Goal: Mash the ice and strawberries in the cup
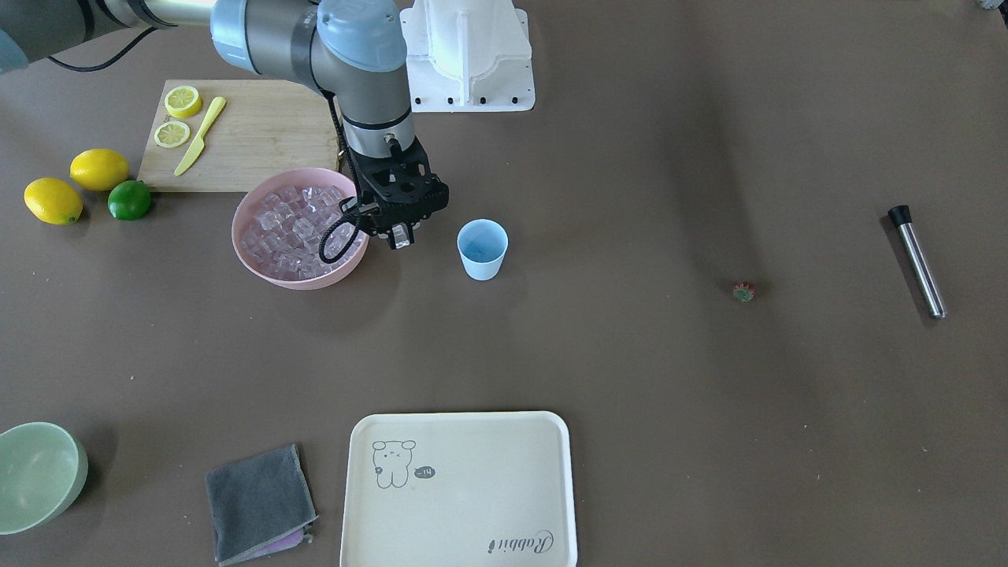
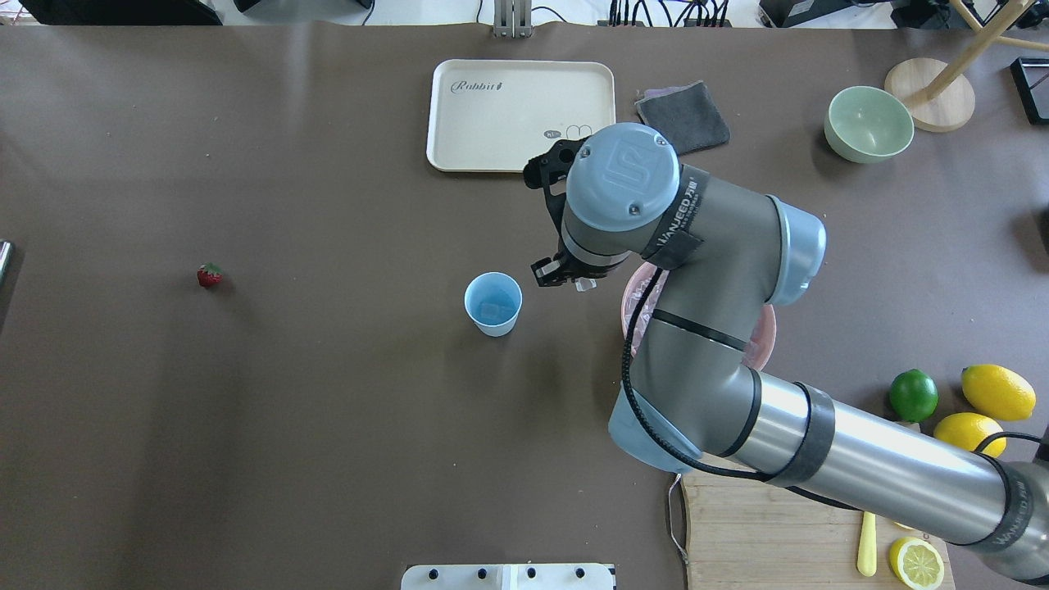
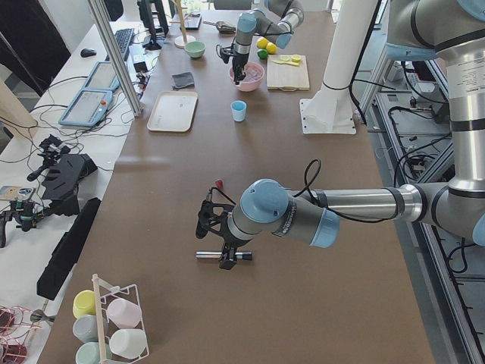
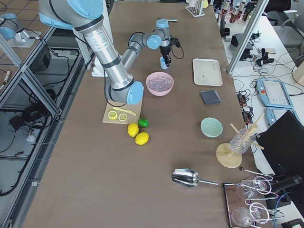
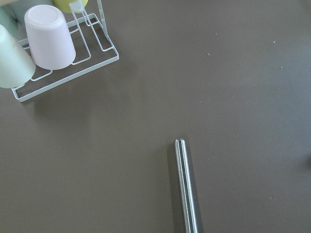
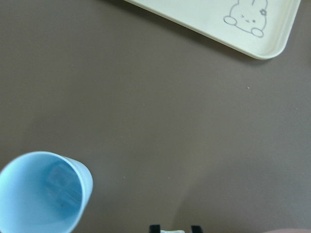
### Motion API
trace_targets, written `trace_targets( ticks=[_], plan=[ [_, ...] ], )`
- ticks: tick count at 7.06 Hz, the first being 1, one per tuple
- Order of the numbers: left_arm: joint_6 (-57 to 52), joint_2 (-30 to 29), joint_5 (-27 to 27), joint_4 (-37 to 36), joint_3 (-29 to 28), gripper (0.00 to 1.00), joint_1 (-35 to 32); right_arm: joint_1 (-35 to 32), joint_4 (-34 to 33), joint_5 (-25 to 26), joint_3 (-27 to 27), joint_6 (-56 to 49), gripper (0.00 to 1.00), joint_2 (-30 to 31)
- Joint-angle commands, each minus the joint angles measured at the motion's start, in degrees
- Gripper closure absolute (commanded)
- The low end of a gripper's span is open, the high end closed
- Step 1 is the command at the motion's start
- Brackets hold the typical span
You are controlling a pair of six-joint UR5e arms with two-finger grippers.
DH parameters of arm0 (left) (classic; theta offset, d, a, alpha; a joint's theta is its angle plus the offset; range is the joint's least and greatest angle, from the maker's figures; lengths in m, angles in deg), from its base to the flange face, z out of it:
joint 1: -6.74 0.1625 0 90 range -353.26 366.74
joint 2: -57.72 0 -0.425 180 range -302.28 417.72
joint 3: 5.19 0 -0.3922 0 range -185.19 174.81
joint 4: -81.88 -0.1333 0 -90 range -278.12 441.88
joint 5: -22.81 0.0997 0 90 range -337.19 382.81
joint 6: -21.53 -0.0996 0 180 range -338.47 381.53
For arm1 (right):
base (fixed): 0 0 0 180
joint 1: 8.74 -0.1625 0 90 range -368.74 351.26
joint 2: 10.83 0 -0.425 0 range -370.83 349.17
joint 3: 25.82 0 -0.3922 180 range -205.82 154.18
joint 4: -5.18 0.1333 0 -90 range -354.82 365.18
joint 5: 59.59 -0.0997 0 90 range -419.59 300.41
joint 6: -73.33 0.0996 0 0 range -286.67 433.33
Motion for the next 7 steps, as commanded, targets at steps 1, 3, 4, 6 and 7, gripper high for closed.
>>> trace_targets(
  ticks=[1,3,4,6,7],
  plan=[
    [-0.04,-0.07,0.0,-0.01,-0.43,0.01,-0.06,1.14,-0.35,0.14,6.77,5.46,1.0,-8.48],
    [-0.04,-0.16,0.0,-0.18,-0.52,0.01,-0.06,3.08,-0.17,1.19,11.91,7.52,1.0,-12.74],
    [-0.04,-0.08,0.0,-0.19,-0.61,0.01,-0.06,3.17,-0.08,1.37,11.74,7.44,1.0,-12.31],
    [-0.04,0.19,0.0,-0.19,-0.61,0.01,-0.15,3.52,0.27,1.55,11.83,7.61,1.0,-11.69],
    [0.05,-0.33,0.09,-0.36,-0.7,0.01,-0.15,3.78,0.36,1.29,10.52,7.61,1.0,-10.64]
  ],
)
